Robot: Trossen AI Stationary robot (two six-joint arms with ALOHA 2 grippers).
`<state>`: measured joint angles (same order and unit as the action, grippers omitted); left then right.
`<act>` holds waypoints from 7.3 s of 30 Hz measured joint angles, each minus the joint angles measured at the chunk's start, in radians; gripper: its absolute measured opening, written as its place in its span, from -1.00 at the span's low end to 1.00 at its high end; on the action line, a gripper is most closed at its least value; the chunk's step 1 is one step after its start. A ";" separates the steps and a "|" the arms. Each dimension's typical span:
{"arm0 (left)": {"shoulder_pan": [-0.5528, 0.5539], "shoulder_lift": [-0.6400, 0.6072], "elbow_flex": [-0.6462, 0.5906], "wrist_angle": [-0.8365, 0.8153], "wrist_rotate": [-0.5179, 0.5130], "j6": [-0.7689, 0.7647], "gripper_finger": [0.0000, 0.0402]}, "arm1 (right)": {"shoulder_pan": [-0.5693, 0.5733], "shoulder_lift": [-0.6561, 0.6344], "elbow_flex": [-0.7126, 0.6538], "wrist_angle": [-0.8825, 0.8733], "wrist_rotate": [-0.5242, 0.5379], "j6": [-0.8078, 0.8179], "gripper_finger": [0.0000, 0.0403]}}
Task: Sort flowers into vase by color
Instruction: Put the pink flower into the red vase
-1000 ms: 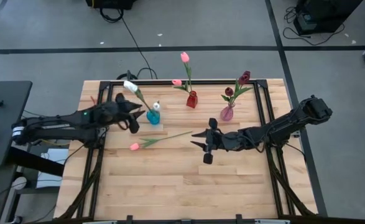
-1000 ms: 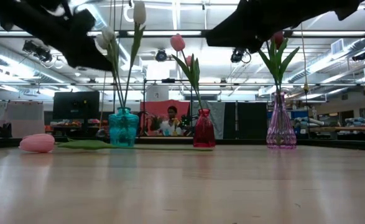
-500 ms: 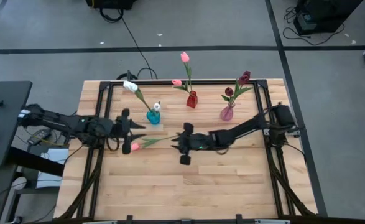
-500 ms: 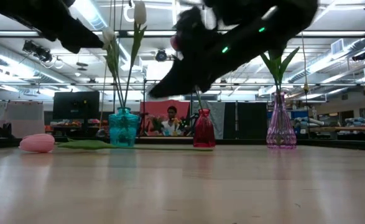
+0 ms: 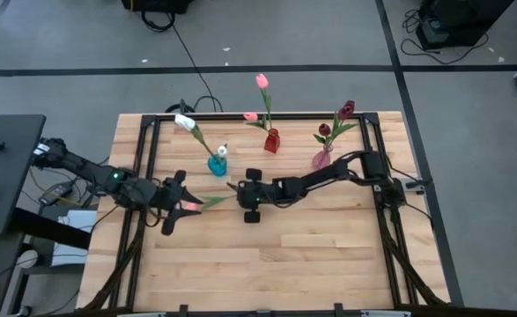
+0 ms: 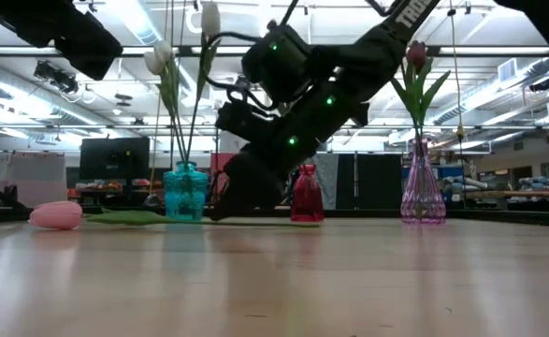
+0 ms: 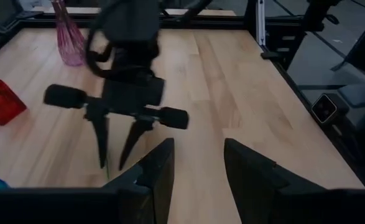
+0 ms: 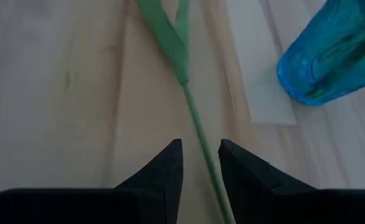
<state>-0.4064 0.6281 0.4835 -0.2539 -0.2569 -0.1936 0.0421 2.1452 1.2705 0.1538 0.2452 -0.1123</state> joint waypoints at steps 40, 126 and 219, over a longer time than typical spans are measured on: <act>-0.002 0.000 -0.001 0.016 -0.047 0.009 -0.28 | 0.021 -0.152 -0.002 -0.262 0.062 -0.010 -0.98; 0.049 0.431 -0.085 0.747 -0.247 0.042 -0.28 | 0.243 -0.651 -0.664 0.812 0.271 -0.056 -0.99; 0.292 0.895 0.276 0.807 0.000 0.340 -0.28 | 0.158 -0.508 -0.665 0.832 0.244 0.056 -0.96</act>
<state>-0.1143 1.5234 0.7597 0.5533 -0.2572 0.1459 0.1997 1.6367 0.6056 0.9855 0.4888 -0.0563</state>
